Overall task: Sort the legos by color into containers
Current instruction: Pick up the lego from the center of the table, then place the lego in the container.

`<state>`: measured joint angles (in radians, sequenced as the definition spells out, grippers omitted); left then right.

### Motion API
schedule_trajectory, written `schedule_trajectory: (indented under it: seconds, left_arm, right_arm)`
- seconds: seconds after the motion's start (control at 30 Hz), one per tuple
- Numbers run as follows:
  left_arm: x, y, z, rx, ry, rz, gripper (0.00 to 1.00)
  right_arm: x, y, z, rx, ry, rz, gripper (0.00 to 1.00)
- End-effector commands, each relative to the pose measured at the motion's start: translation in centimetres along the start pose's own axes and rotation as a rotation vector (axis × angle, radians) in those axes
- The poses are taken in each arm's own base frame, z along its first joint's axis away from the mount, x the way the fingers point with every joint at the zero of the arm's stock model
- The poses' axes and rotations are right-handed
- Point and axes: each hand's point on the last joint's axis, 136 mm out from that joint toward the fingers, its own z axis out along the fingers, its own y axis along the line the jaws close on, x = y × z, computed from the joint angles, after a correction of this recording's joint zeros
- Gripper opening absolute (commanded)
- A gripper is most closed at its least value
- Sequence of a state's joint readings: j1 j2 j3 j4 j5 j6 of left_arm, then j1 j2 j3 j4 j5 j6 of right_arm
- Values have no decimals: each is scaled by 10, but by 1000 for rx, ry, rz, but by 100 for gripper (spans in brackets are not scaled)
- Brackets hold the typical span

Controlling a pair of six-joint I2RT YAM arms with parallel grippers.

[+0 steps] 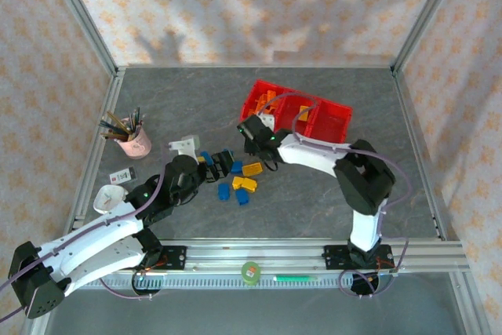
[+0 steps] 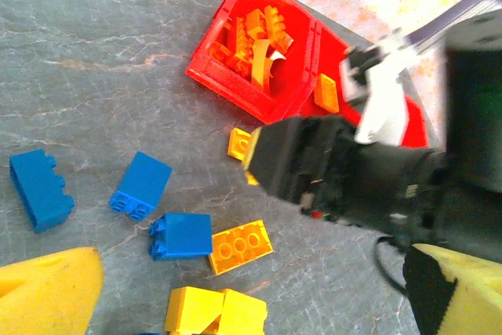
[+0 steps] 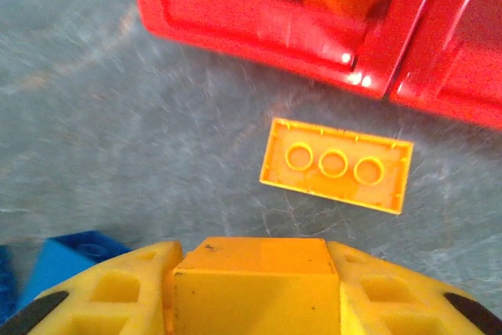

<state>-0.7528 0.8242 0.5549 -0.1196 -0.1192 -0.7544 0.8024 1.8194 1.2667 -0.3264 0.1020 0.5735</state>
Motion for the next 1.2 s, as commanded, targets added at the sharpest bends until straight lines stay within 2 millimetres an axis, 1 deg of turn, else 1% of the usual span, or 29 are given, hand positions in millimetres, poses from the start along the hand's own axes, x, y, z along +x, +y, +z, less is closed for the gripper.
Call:
schedule_trajectory:
  seconds: [0.0,0.1,0.2,0.23,0.33,0.4,0.53,0.63,0.7,0.77,0.87,0.93,1.07,1.17]
  left_arm:
    - [-16,-21,-1,51,-18,23,99]
    - [-19,-31,6,61,-8,44,99]
    - [-20,-42,16,73,12,69,99]
    - [-21,-45,19,75,16,74,99]
    - [-21,-55,32,83,35,98,99]
    - [-21,-61,40,83,50,107,99]
    - [-22,-70,57,79,67,124,99]
    - [-23,-75,67,83,72,124,99]
    - [-24,-76,71,83,75,125,99]
    - [-25,-76,74,80,77,124,99]
    - [-27,-77,72,85,71,120,99]
    - [-28,-75,70,85,68,116,99]
    - [-27,-70,63,87,62,103,99]
    - [-26,-63,55,85,53,91,99]
  right_arm:
    - [-34,-18,-27,13,-80,19,36]
    - [-58,-38,-32,46,-110,35,36]
    - [-82,-60,-28,84,-130,55,36]
    - [-88,-70,-24,104,-132,66,36]
    - [-102,-89,-7,139,-104,81,36]
    - [-110,-95,1,133,-89,87,36]
    - [-127,-114,17,165,-102,114,37]
    - [-132,-124,34,187,-69,124,40]
    - [-135,-126,39,201,-64,118,46]
    - [-137,-126,38,204,-71,113,52]
    - [-141,-123,27,180,-92,118,58]
    - [-138,-121,20,165,-91,120,62]
    - [-123,-114,6,132,-86,116,67]
    - [-107,-101,-5,102,-81,96,72]
